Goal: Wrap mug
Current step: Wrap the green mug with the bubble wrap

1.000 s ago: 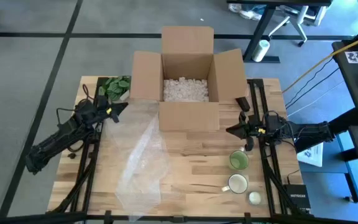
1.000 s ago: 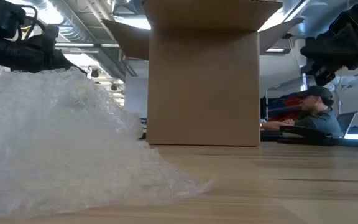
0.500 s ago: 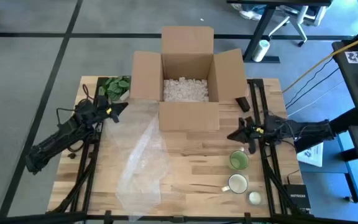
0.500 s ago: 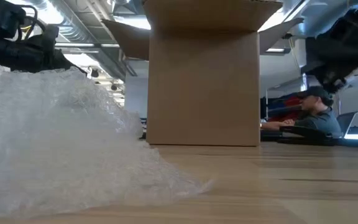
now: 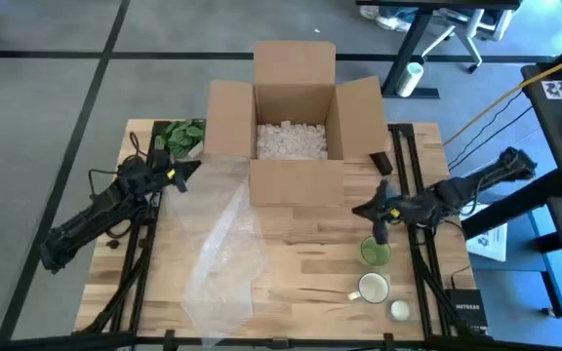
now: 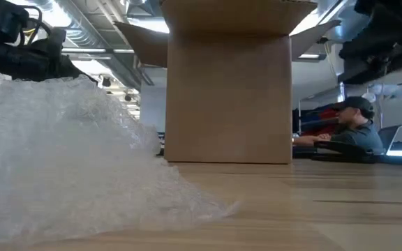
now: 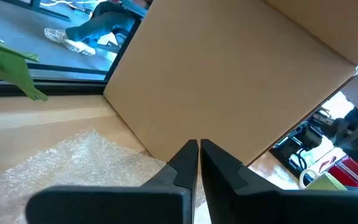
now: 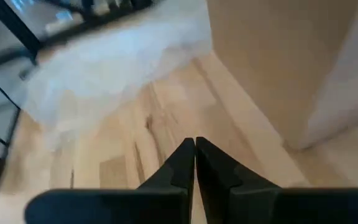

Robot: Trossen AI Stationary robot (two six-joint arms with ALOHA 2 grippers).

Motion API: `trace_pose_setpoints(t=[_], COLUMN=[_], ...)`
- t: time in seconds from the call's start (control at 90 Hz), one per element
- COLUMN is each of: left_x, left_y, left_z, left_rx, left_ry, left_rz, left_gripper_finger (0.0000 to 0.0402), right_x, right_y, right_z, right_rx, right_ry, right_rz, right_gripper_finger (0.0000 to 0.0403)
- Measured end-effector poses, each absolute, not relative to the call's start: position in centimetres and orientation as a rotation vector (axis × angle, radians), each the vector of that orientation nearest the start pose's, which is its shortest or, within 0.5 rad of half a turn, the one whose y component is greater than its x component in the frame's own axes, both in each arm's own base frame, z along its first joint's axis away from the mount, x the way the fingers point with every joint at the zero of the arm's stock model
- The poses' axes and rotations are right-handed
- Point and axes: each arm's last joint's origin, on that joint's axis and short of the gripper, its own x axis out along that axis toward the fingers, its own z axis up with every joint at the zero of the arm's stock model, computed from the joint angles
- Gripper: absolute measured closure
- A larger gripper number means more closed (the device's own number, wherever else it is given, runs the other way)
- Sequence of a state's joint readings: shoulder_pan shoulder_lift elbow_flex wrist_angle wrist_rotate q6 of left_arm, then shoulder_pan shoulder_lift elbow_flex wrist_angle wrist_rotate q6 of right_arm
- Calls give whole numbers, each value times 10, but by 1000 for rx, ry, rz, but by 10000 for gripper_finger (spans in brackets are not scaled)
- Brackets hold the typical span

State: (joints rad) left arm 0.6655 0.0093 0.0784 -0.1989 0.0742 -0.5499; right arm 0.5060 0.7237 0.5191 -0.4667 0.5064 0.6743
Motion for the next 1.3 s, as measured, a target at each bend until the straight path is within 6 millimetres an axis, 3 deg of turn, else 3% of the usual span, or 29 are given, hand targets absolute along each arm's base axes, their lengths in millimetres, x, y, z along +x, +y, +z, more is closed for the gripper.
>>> trace_pose_setpoints(t=[0.156,0.389,0.556,0.756,1.011,1.211,1.3], left_x=[74,74,74,74,73,79,81], left_y=[55,55,55,55,56,47,42], left_z=[170,170,170,170,170,174,186], left_rx=[-581,-581,-581,-580,-545,-492,-448], left_ry=[-43,-43,-43,-43,-37,-3,-75], left_rz=[610,610,610,611,632,321,223], left_gripper_finger=[402,402,402,402,402,402,402], right_x=[139,124,117,123,129,125,122], right_y=[83,116,132,147,161,161,158], right_z=[216,216,236,262,266,271,274], right_rx=[365,515,539,491,462,437,433], right_ry=[602,510,486,584,827,962,998], right_rz=[-221,-191,-205,-297,-441,-481,-498], right_gripper_finger=[403,403,403,403,403,402,402])
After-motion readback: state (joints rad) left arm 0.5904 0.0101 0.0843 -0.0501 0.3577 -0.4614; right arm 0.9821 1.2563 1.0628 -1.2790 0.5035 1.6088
